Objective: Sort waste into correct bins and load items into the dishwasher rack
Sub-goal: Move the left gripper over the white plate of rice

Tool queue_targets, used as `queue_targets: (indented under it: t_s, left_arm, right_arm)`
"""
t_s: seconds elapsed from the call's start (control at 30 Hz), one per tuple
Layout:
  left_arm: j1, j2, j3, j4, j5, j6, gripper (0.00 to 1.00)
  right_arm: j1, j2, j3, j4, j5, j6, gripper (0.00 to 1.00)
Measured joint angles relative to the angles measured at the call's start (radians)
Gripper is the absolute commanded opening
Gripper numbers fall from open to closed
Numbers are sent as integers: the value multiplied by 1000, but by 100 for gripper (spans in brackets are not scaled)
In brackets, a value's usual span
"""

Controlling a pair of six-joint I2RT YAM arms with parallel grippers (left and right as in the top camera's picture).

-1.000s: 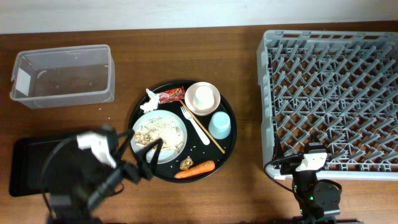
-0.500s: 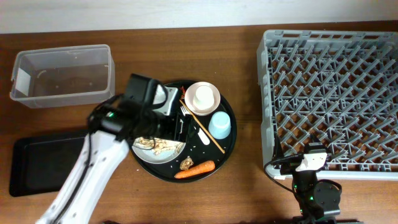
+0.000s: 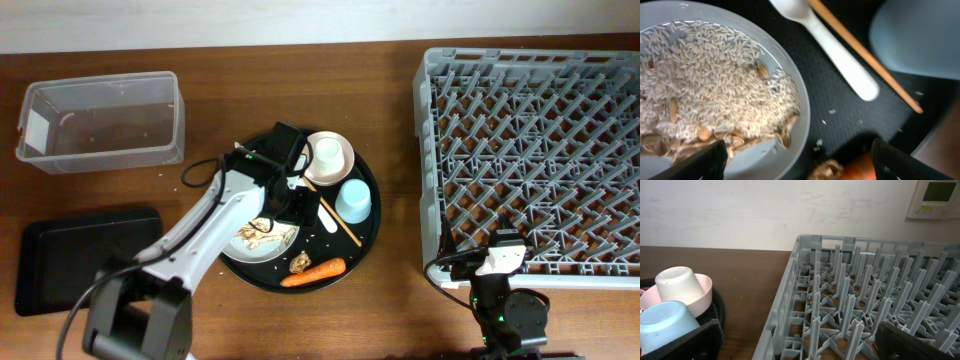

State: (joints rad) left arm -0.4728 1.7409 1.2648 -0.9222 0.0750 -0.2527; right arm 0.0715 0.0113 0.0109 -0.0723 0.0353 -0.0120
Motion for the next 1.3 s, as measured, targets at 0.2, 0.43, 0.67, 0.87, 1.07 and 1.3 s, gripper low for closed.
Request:
queue_targets:
  t_s: [0.2, 0.43, 0.67, 0.87, 1.07, 1.3]
  left_arm:
    - [-18, 40, 0, 45, -37, -2, 73]
    - [-109, 117, 1, 56, -110, -53, 64]
    - [-114, 166, 1, 76, -162, -116, 57]
    - [-114, 166, 1, 86, -196, -141, 51]
    - [-114, 166, 0, 101, -200, -143, 50]
    - [-114, 166, -6, 117, -199, -146, 47]
  right_arm:
    - [0, 0, 0, 0, 0, 0, 99]
    - [0, 0, 0, 0, 0, 0, 99]
    - [0, 0, 0, 0, 0, 0, 99]
    - [0, 0, 0, 0, 0, 0, 99]
    - [0, 0, 0, 0, 0, 0, 99]
    - [0, 0, 0, 0, 0, 0, 99]
